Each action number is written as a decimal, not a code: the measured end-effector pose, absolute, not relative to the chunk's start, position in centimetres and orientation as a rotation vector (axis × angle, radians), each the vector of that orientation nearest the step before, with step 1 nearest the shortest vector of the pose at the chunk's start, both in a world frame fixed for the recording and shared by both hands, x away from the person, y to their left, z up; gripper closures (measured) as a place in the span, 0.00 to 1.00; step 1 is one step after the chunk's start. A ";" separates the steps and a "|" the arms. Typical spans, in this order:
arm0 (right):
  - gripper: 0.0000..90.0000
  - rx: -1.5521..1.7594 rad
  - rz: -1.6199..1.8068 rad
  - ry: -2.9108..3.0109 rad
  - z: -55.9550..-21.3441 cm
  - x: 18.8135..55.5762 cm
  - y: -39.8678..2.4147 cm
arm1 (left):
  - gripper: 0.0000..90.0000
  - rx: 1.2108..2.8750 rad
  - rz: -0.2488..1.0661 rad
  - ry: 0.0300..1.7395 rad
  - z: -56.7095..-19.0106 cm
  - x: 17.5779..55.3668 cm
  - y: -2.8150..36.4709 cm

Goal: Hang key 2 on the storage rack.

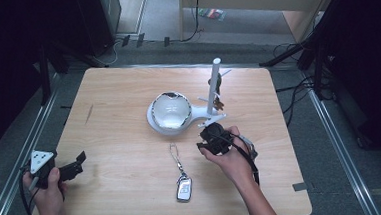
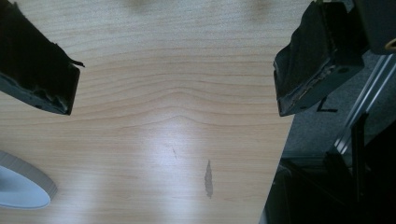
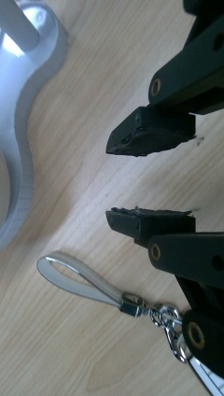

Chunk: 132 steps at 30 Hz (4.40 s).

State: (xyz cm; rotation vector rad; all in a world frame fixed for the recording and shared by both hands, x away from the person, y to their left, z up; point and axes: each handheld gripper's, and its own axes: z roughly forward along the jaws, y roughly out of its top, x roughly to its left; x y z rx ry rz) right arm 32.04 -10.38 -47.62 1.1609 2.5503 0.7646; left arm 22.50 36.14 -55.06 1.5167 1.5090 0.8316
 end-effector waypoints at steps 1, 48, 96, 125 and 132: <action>0.69 1.175 0.753 2.555 -47.6 31.9 -10.3 | 0.01 1.516 0.832 1.509 -55.1 22.5 36.1; 0.74 1.194 0.680 2.794 -49.4 30.2 -4.8 | 0.01 1.520 0.827 1.511 -55.1 22.5 36.2; 0.92 1.237 0.691 2.795 -50.7 29.6 -4.7 | 0.01 1.519 0.831 1.512 -55.1 22.5 36.1; 0.92 1.206 0.968 2.667 -48.4 28.0 -7.5 | 0.01 1.535 0.846 1.512 -55.0 22.6 35.9; 0.92 1.207 1.032 2.629 -47.2 27.7 -8.0 | 0.01 1.546 0.850 1.507 -55.0 22.6 35.8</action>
